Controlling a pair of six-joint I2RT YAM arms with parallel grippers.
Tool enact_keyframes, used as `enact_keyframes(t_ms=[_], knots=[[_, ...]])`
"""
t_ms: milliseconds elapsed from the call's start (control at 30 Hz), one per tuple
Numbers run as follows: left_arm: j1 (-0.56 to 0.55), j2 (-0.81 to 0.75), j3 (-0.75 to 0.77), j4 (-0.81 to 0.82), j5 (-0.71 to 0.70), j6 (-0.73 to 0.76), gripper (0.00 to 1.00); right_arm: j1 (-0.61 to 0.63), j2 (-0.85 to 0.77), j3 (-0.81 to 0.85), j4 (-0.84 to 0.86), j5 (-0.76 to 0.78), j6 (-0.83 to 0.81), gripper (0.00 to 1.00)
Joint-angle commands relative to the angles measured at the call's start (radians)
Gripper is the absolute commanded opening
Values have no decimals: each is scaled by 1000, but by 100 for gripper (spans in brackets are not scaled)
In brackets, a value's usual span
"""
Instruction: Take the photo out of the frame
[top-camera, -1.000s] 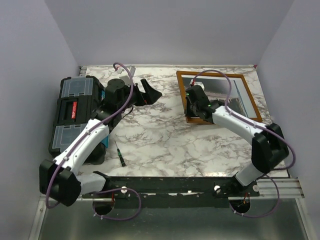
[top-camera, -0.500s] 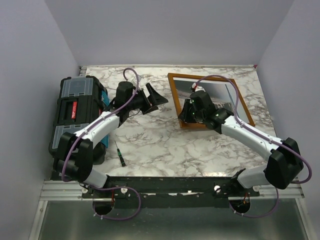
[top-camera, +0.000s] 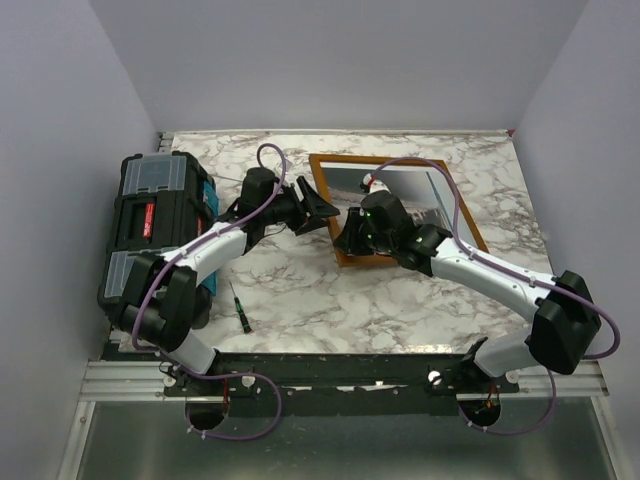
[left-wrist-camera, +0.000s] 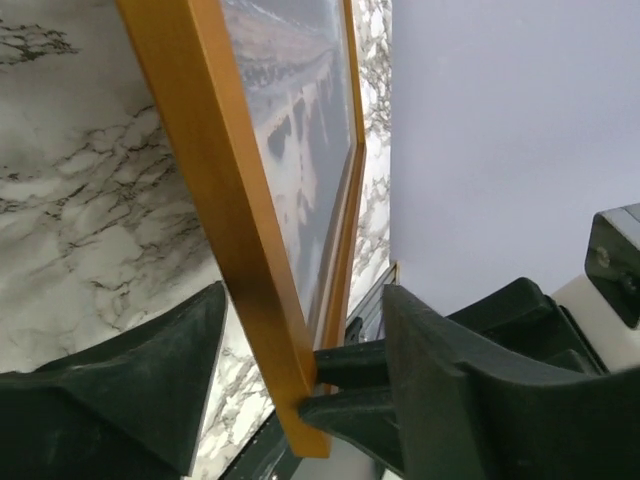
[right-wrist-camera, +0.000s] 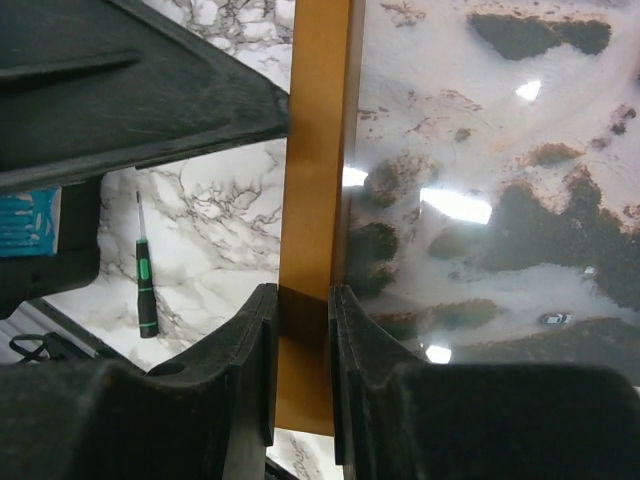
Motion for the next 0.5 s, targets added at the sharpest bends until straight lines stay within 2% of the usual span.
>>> enact_keyframes(t_ms=[0,67,200,367,467], knots=[[-10,22,18,-12,37,21,57,33,12,71,86,-24,22,1],[-10,25,28,-24,43,30,52,41,10,74,91,-25,30,1],[-11,16,24,-42,23,33,51,56,21,100,80,-24,37,1],[-10,9,25,-50,34,27,59,73,28,125,80,3,50,1],[-10,8,31,-48,45,26,54,75,32,144,68,-1,41,1]])
